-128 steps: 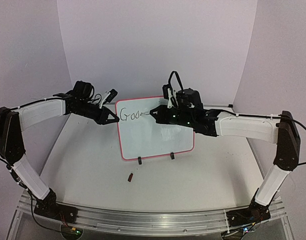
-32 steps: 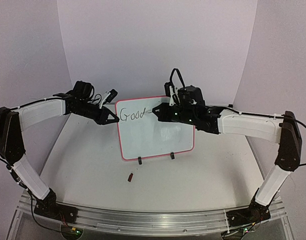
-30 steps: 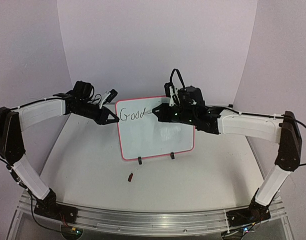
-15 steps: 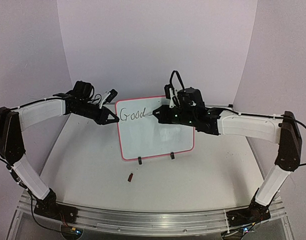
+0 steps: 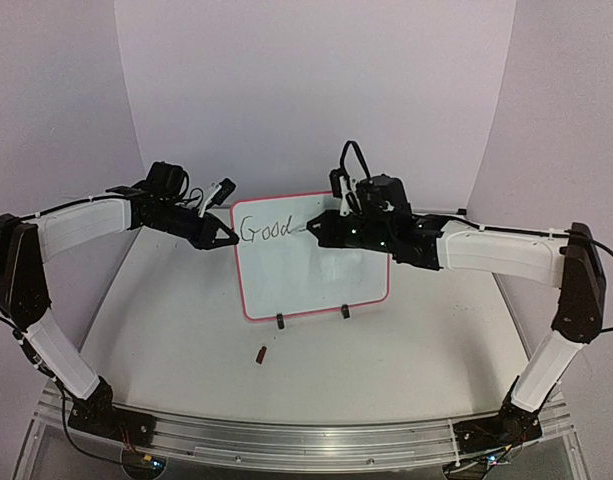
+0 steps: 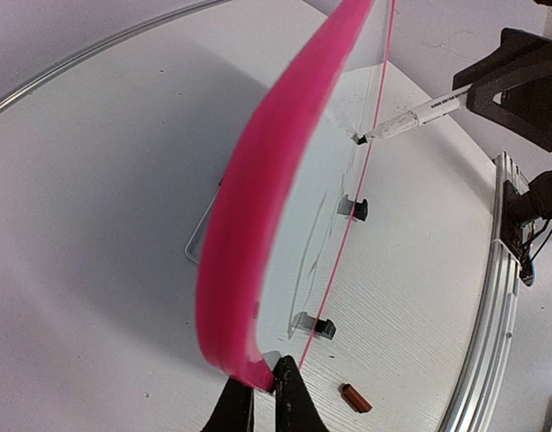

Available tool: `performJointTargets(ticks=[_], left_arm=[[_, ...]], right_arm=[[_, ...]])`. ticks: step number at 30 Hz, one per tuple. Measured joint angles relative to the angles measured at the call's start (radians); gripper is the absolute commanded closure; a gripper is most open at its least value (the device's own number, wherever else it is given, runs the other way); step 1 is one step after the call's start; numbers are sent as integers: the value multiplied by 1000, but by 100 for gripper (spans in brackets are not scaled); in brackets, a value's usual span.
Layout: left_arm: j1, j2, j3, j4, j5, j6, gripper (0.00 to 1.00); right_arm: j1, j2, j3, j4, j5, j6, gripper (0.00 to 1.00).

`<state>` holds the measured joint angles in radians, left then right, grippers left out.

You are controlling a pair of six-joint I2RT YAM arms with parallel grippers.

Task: Write a sentence on the whiteboard

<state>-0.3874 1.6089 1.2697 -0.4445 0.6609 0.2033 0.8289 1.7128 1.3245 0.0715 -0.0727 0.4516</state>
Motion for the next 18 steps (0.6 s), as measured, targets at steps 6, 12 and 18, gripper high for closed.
performJointTargets(ticks=[6,12,18], left_arm=[[0,0,0,-1,0,6,100],[0,0,0,-2,0,6,100],[0,0,0,-2,0,6,100]], right_arm=[[-2,-77,-47,-9,-19,-13,100],[-14,-219,-102,-16,-22,-25,100],[-80,-268,-136,-13,-49,-24,100]])
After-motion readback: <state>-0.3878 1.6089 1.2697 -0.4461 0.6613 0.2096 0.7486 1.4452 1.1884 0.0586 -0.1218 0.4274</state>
